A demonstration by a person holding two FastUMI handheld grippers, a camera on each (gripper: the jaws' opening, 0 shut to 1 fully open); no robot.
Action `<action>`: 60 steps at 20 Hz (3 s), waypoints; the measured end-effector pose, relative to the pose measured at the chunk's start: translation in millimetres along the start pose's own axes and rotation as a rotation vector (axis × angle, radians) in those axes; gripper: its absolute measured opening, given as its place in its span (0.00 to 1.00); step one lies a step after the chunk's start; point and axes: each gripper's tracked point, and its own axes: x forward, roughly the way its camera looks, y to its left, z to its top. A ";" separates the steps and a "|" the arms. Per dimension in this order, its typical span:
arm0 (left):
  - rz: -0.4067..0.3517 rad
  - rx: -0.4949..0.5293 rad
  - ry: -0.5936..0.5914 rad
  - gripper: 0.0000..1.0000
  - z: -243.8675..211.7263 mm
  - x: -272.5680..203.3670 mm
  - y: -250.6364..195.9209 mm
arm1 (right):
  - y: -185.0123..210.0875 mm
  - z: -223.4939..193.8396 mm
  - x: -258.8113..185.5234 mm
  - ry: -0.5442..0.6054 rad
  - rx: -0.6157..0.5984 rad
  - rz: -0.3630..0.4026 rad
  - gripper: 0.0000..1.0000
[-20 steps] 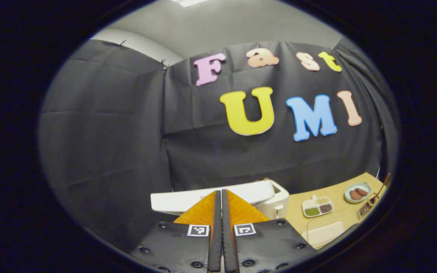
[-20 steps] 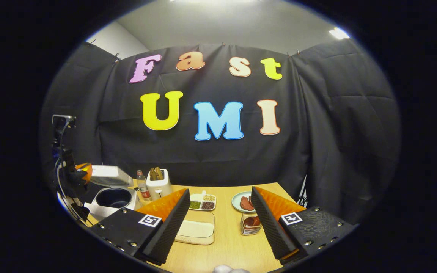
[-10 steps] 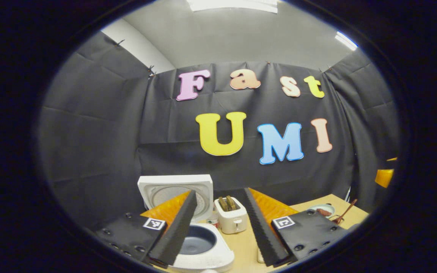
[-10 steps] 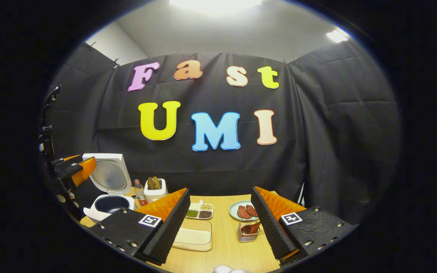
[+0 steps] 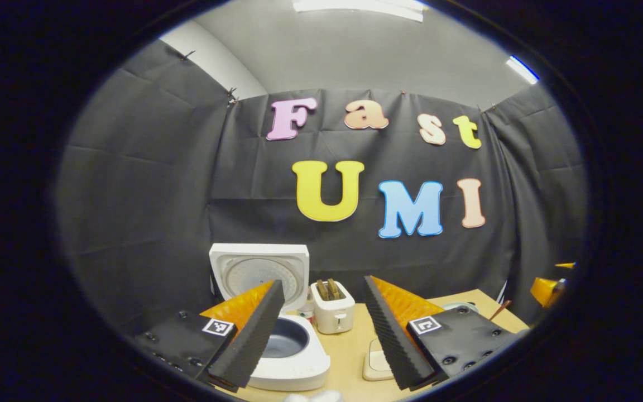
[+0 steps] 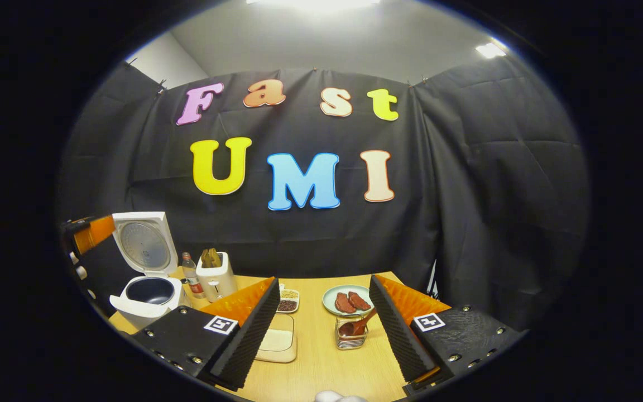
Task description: Close the left gripper, press the button to open the rice cooker; take a wooden spoon from the chopstick holder with the right hand, scoop a spoonful of rice and pour it into the rice cooker, then put the wooden spoon back into the chopstick holder.
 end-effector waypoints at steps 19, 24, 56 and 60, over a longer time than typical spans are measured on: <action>-0.040 -0.012 0.009 0.98 -0.7 -8.7 -43.9 | -97.4 -189.6 200.0 0.258 0.190 -0.126 0.99; -0.008 -0.004 0.029 0.97 -8.3 -0.8 -46.6 | -105.3 -196.3 242.0 0.254 0.247 -0.127 0.99; 0.061 0.040 0.033 0.97 -38.3 -2.9 48.4 | 70.6 -3.9 187.7 0.007 0.090 0.128 0.22; 0.065 0.056 0.030 0.97 -42.6 -5.0 57.5 | 114.0 -38.4 184.0 0.060 0.049 0.174 0.22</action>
